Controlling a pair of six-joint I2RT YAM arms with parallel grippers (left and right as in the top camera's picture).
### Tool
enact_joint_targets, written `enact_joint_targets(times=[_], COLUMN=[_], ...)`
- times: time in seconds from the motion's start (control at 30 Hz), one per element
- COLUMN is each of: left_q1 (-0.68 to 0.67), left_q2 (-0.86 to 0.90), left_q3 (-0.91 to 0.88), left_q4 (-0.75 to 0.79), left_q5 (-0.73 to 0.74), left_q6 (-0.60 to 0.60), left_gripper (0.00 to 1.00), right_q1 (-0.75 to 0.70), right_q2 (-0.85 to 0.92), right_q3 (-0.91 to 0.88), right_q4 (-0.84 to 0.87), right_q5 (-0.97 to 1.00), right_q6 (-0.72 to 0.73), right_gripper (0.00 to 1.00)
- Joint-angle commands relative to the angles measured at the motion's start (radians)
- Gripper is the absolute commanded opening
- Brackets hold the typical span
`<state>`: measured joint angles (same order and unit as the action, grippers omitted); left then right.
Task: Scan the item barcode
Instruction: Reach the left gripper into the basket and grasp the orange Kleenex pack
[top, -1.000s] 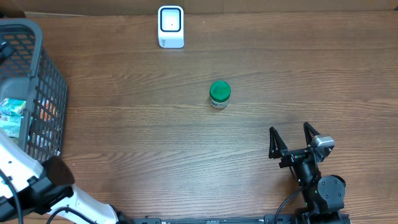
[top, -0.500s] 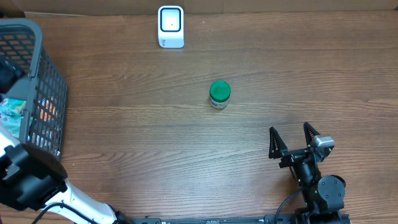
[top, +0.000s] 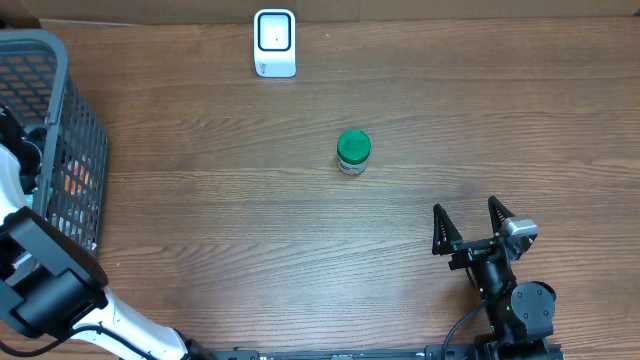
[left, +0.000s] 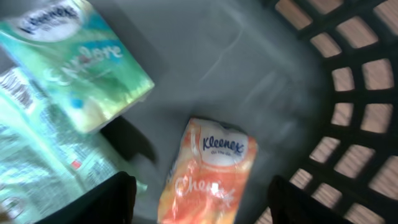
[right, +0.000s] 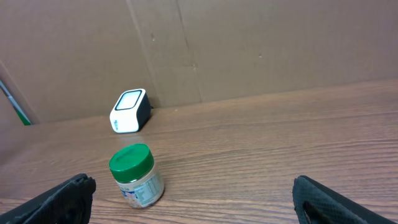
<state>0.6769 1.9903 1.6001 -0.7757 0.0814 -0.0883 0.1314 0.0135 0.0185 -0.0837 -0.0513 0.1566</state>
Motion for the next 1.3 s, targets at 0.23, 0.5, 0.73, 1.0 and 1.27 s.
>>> enact_joint_targets(times=[0.23, 0.5, 0.73, 1.0, 1.27], left_q1=[0.010, 0.008, 0.008, 0.007, -0.003], left_q2=[0.014, 0.117, 0.127, 0.049, -0.161], left_q3=[-0.107, -0.107, -0.089, 0.205, 0.486], left_q4=[0.133, 0.130, 0.115, -0.137, -0.295], left_q5=[-0.002, 0.024, 0.024, 0.024, 0.165], left_q6=[0.058, 0.059, 0.056, -0.124, -0.182], left_gripper=[0.64, 0.38, 0.04, 0.04, 0.04], right_q1=[-0.004, -0.004, -0.004, -0.004, -0.003], right_q2=[-0.011, -0.011, -0.011, -0.011, -0.011], right_q3=[-0.010, -0.010, -0.010, -0.010, -0.010], right_q4=[0.003, 0.003, 0.003, 0.003, 0.003], right_q5=[0.005, 0.005, 0.005, 0.005, 0.005], right_q6=[0.000, 0.000, 0.000, 0.000, 0.000], right_gripper=[1.00, 1.00, 1.00, 1.00, 1.00])
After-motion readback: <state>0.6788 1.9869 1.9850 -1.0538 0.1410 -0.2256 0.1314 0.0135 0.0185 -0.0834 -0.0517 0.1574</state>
